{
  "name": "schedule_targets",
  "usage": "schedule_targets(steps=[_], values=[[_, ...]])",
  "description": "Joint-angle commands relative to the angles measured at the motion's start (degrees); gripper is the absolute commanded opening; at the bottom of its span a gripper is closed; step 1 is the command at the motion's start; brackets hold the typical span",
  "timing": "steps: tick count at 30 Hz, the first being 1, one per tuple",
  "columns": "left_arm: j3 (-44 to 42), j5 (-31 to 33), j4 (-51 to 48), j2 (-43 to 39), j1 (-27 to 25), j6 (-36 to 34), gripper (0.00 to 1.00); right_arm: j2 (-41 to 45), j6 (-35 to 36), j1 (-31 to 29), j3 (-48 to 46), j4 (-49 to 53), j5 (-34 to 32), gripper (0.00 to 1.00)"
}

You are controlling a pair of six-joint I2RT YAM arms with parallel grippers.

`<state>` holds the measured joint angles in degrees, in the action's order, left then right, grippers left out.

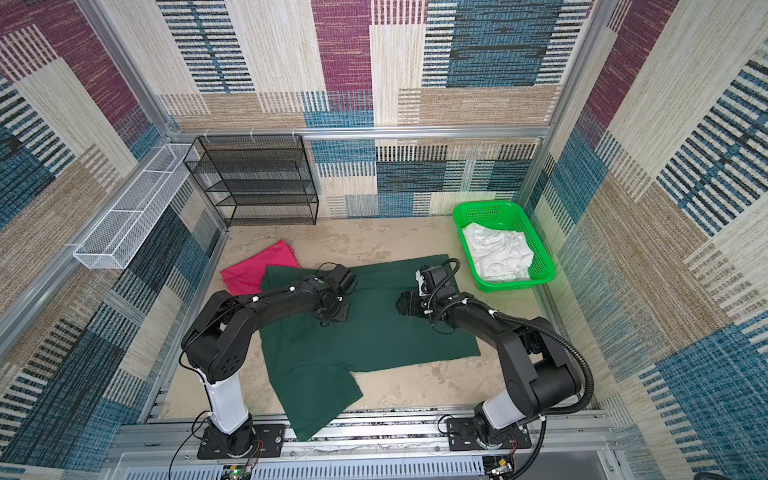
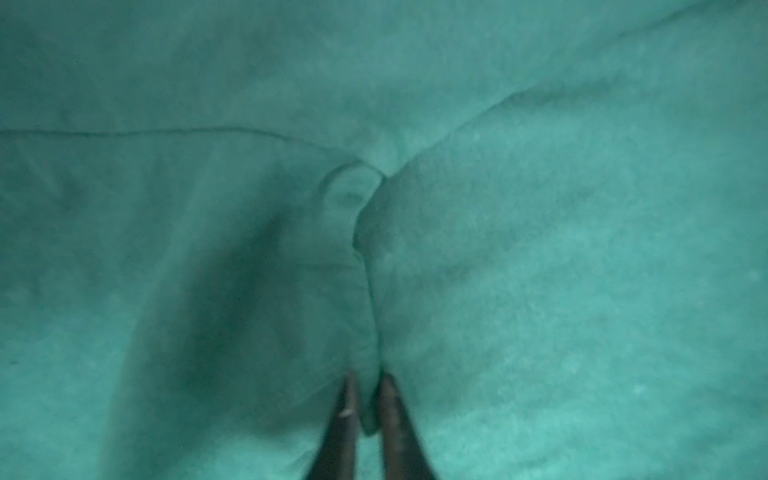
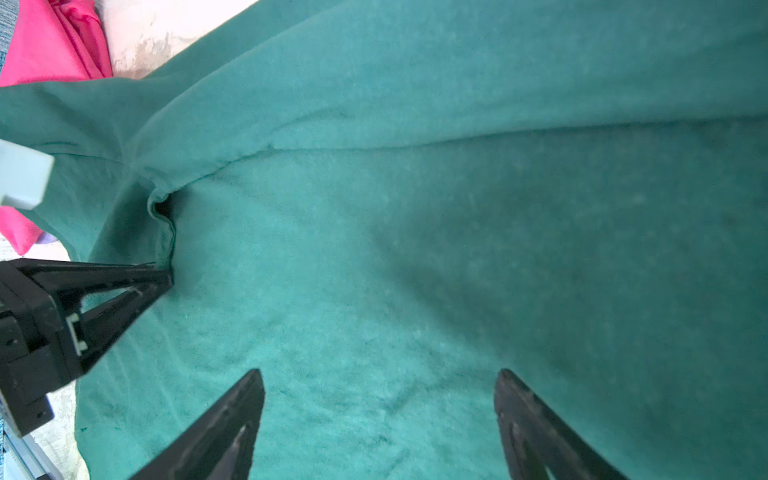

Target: Fold and stack the t-shirts

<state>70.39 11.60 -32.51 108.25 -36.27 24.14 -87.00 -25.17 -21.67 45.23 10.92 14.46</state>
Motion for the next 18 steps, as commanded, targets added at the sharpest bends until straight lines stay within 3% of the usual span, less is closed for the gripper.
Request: schedule_targets(steps=[1,6,18], values=[[0.4,0.1,-1.5,-1.3,-0.1,-0.9,0.0,0.0,0.6,0.1,-0.2,-1.3,0.0,0.88],[-0.5,-0.6,-2.2,-4.6,-0.2,-0.6,0.0,-0.4,0.3,0.1,-0.6,-1.9,0.7,0.88],[-2.3,-9.1,-4.6,-11.4,-0.3,-2.4,0.0,-0.7,0.3,0.1,-0.9,-2.2,1.3,0.89]])
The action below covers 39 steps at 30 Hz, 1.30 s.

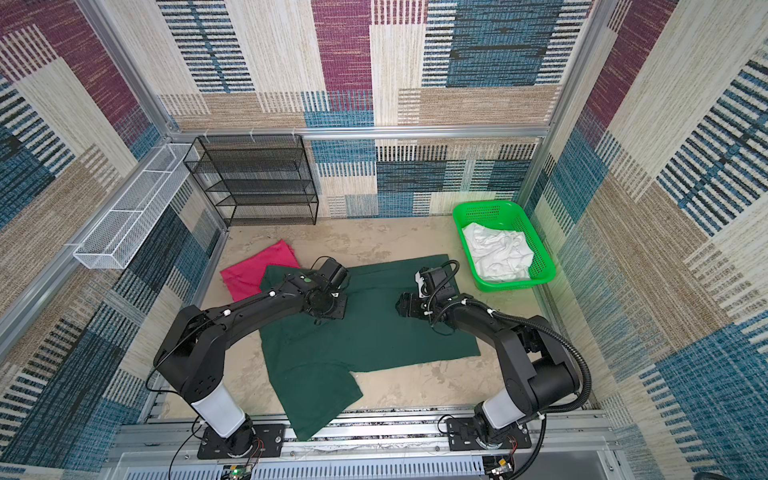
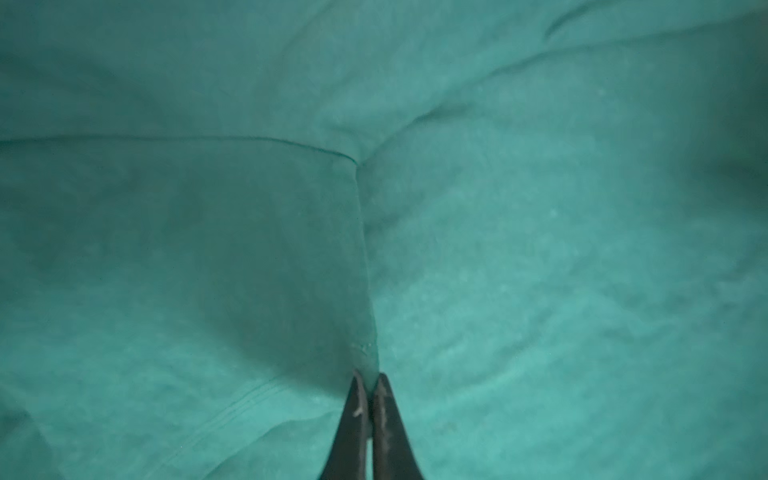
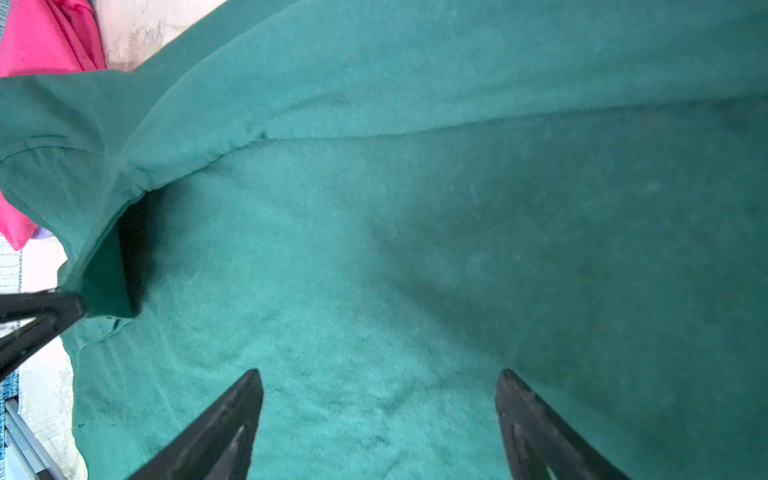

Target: Fold and stack the t-shirts

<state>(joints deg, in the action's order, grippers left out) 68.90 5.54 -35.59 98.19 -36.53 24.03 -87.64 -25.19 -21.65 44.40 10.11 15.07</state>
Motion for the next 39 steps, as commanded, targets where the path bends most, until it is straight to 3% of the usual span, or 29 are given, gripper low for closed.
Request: schedule_targets(steps=[1,3,5,8,10,13,19,22,28,39], values=[[-1.1,-3.6,-1.5,-1.9,0.0,-2.3,0.0,-0.1,0.3,0.0,-0.1,-1.5,0.7,0.9],[-1.2,-4.6,-2.3,-2.7,0.0,-2.5,0.01,-0.3,0.2,0.0,-0.1,-1.4,0.4,0.91],[-1.1,-5.1,-3.2,-3.5,0.0,-3.3,0.23,-0.5,0.5,0.0,0.7,-0.9,0.0,0.91],[-1.5,-2.1,-3.3,-6.9,0.3,-5.5,0.4,-1.1,1.7,0.2,3.6,1.1,-1.3,0.92],[-1.5,1.1,-2.6,-9.4,1.5,-7.0,0.43,-1.9,2.7,0.8,6.1,2.3,-1.9,0.92],[0.3,3.4,-2.6,-11.4,7.6,-8.3,0.5,-4.0,4.6,2.9,10.6,3.3,-1.8,0.93],[6.7,4.6,-1.4,-3.1,24.2,-10.1,0.57,-13.8,7.7,8.1,21.4,4.0,1.7,0.93],[11.2,5.1,-2.1,2.8,29.1,-10.6,0.59,-18.5,8.9,10.1,26.4,4.5,1.6,0.93],[16.8,4.0,-0.7,9.5,33.5,-12.0,0.6,-26.7,10.1,13.1,32.9,5.8,2.9,0.93],[21.4,4.0,-2.6,15.3,35.0,-13.7,0.6,-31.9,10.7,14.1,34.5,5.5,4.4,0.93]])
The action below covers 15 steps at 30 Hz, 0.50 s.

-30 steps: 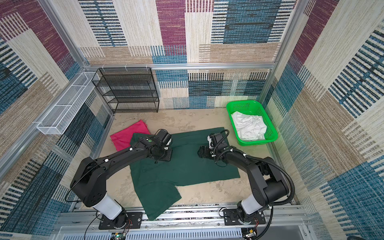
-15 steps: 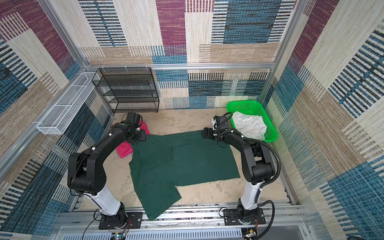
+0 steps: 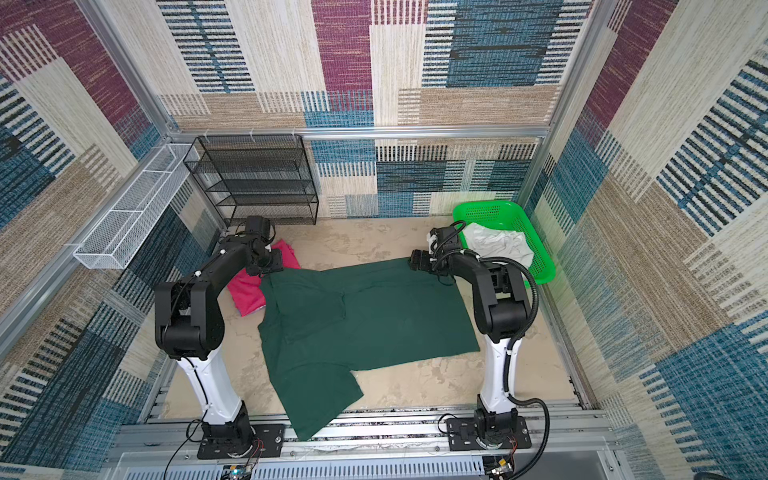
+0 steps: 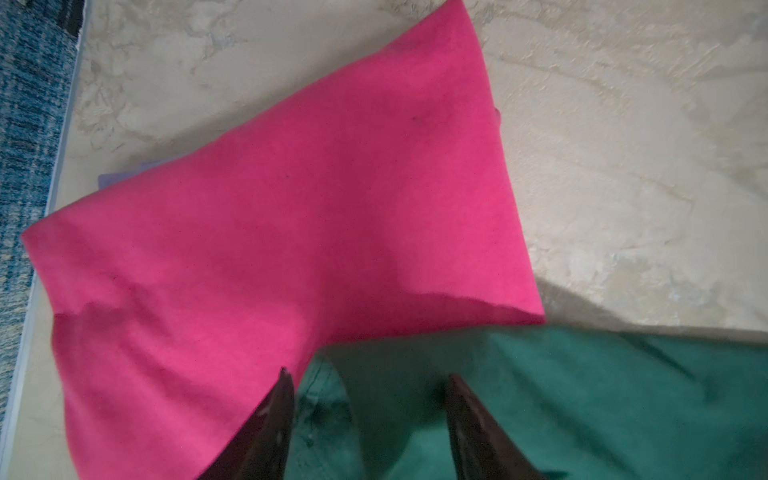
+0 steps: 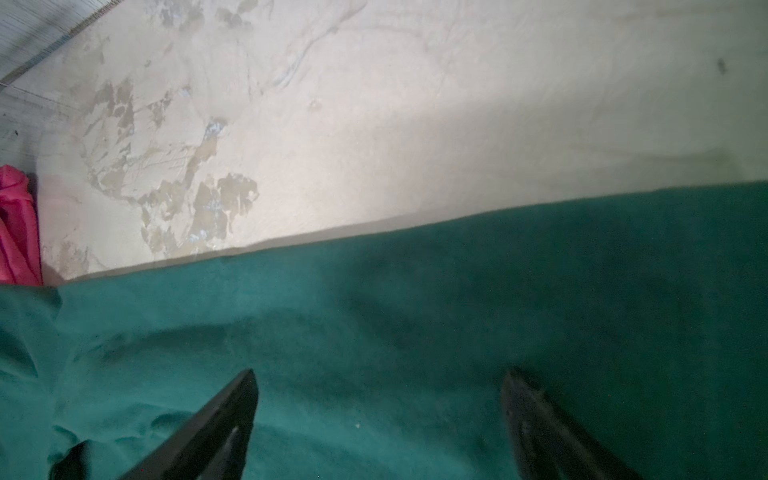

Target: Fold and stack the t-shirts

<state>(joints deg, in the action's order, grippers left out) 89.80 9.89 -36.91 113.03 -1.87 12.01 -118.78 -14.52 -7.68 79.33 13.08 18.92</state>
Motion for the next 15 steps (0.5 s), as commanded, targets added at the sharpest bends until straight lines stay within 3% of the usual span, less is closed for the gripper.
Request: schedule_targets(steps=[1,9,12,13,15], values=[[0.4,0.0,-1.1,0.8,0.4,-1.8,0.59,-0.7,0.1,0.1,-0.5,2.4,0.7,0.93],[0.9,-1.2,-0.7,2.9,2.0,-1.7,0.52,-0.8,-0.1,0.6,-1.5,2.4,0.3,0.93],[0.9,-2.3,-0.4,2.8,2.0,-1.7,0.36,-1.4,-0.3,0.9,-1.8,2.2,0.6,0.93],[0.8,-2.7,-0.4,2.6,2.0,-1.7,0.24,-1.7,-0.3,1.0,-1.8,2.1,0.6,0.93],[0.5,-3.5,-0.1,2.2,2.0,-1.6,0.11,-2.1,-0.2,1.1,-1.7,2.1,0.9,0.93]])
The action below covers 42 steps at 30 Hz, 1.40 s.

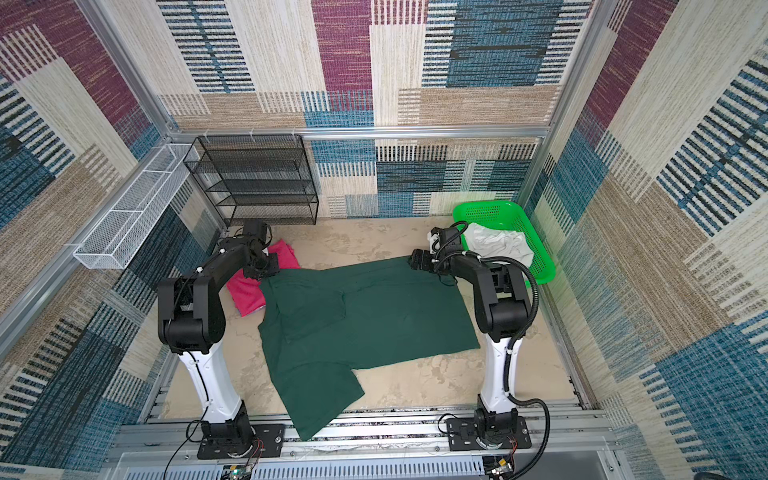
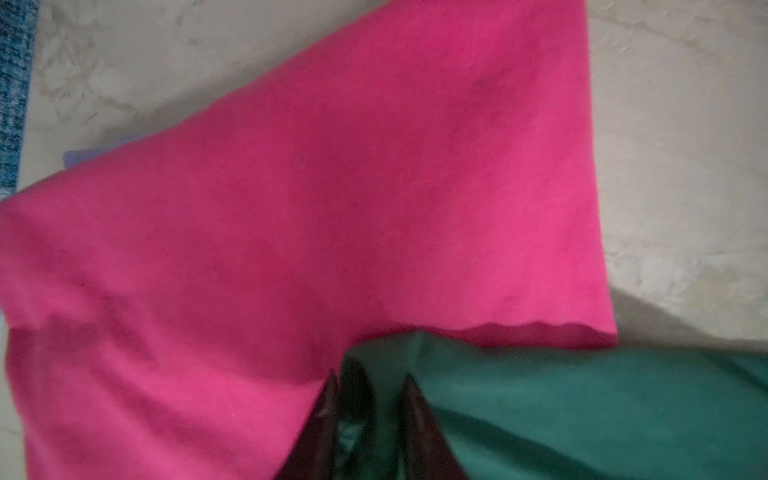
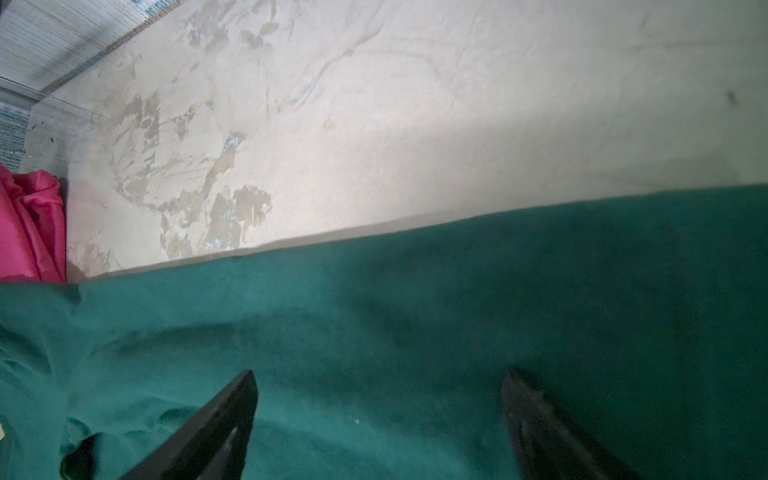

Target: Fold and stack the t-shirts

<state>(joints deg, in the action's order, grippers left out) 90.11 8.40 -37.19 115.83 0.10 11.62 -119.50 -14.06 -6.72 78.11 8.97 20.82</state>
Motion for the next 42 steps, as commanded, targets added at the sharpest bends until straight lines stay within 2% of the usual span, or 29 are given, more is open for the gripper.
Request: schedule_targets(steps=[1,2,13,19,23,29,30,32,33,36,39,42], values=[[-0.2,-2.4,0.4,-1.1,0.1,-1.1,0.06,-1.5,-0.7,0.1,-0.6,6.1,-1.0,0.93],[-0.5,-2.5,0.4,-1.5,0.1,-0.9,0.0,-1.6,-0.6,0.1,-0.5,6.1,-0.8,0.93],[-2.4,-3.5,1.7,-7.6,0.1,-0.1,0.0,-3.7,-1.4,0.3,0.3,4.9,0.1,0.93],[0.6,-3.8,2.5,-9.1,0.1,0.5,0.0,-6.0,-3.0,0.7,3.8,5.3,-0.2,0.93],[5.4,-2.6,1.7,-5.8,0.1,0.5,0.0,-8.0,-3.5,0.8,7.0,6.3,0.0,0.93],[18.6,-0.3,-5.6,4.1,0.1,0.8,0.0,-9.3,-3.1,0.8,12.5,9.1,0.3,0.93],[20.6,0.3,-6.9,5.4,0.1,0.7,0.05,-8.3,-2.9,0.8,12.5,9.0,-0.1,0.93],[22.6,1.2,-7.5,6.7,0.1,0.4,0.3,-5.9,-2.1,0.8,11.9,8.5,-1.6,0.93],[22.9,1.4,-7.5,6.6,0.1,0.0,0.36,-4.4,-1.3,0.7,11.3,8.3,-3.0,0.93],[19.5,1.4,-6.3,2.9,-0.1,0.7,0.4,0.5,1.5,0.2,8.1,8.2,-8.8,0.93],[9.3,2.1,-1.8,-5.0,-0.7,2.6,0.46,3.7,5.1,-2.1,5.9,9.4,-14.3,0.93],[-2.8,-3.4,1.8,-13.8,-1.7,5.8,0.47,4.5,8.4,-5.8,4.7,9.8,-16.6,0.91]])
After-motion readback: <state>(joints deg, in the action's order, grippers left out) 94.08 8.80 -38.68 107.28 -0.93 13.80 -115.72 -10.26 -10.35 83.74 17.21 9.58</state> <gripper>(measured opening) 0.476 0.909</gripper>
